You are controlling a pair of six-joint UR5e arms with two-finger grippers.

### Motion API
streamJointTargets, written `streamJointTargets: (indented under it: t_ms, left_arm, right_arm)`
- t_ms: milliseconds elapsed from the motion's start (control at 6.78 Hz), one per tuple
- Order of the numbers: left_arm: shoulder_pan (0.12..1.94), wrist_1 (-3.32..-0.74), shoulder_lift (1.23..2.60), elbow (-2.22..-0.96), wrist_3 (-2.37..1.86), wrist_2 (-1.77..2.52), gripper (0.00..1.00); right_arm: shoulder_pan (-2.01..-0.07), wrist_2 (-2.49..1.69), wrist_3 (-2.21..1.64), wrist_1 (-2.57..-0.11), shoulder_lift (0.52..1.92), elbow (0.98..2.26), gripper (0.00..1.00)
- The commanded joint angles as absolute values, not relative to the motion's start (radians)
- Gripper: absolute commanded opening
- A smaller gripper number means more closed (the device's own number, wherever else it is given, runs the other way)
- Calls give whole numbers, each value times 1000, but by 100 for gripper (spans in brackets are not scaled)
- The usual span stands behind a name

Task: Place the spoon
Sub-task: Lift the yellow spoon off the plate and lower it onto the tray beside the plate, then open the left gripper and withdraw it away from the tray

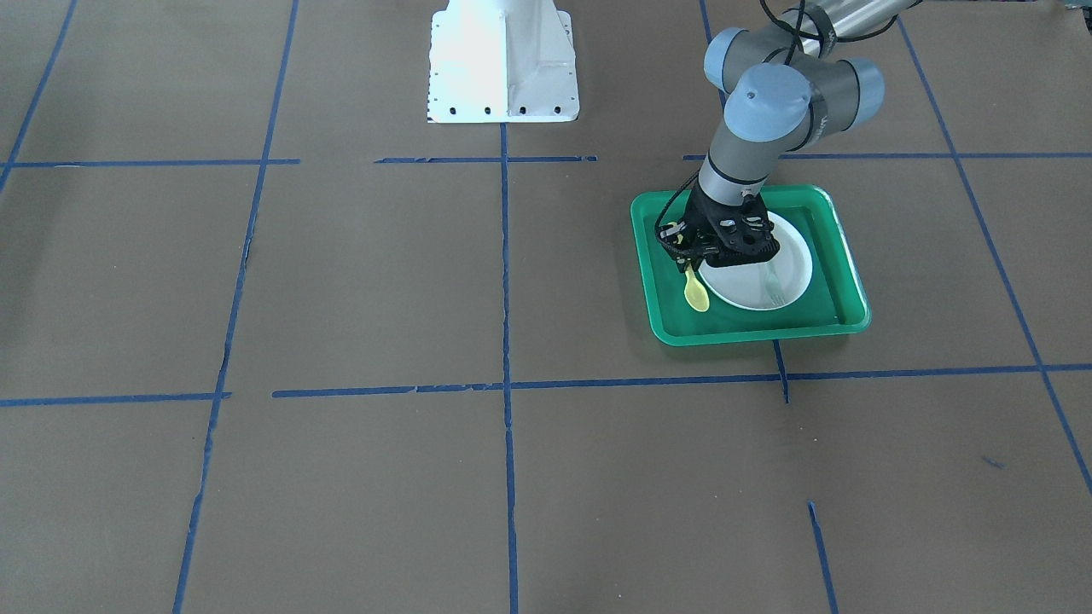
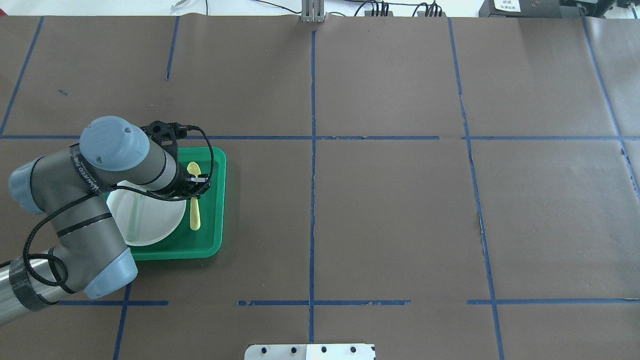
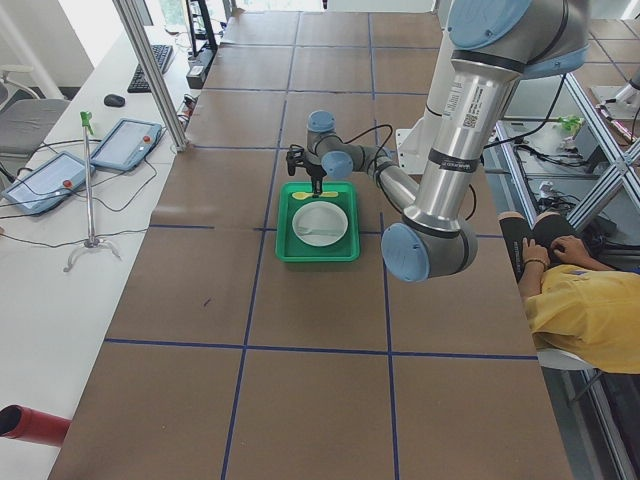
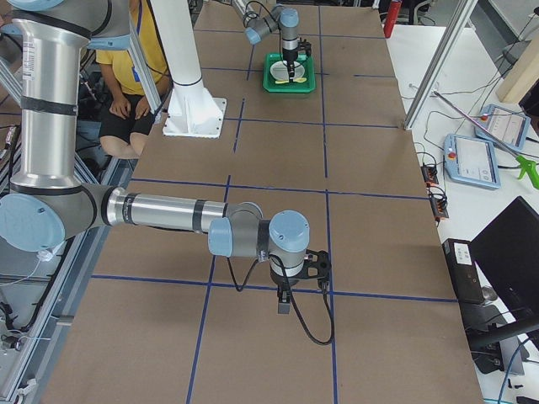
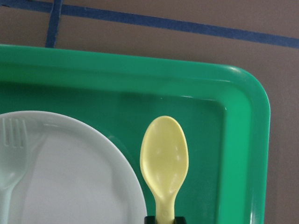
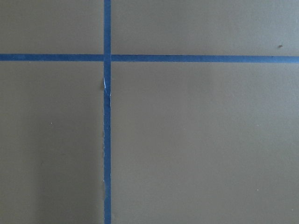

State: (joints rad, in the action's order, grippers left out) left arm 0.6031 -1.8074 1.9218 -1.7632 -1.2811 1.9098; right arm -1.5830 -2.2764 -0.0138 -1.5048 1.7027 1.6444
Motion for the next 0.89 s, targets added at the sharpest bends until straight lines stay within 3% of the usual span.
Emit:
streamJointTargets:
  t_ms: [0,295,738]
  left_arm:
    - [598,-1809,1928,-1761,-1279,1899,99]
    - [616,-1801,1918,-1790,-1261,1907,100]
    - [876,-1624,1809,-1971,-822,2032,100]
  right_arm:
    - [-1583,-2276,-14,-1505,1703,1644,100]
    - [-1583,-2276,-14,-1505,1703,1644,100]
    - [-1583,-2276,-14,-1505,1703,1644,100]
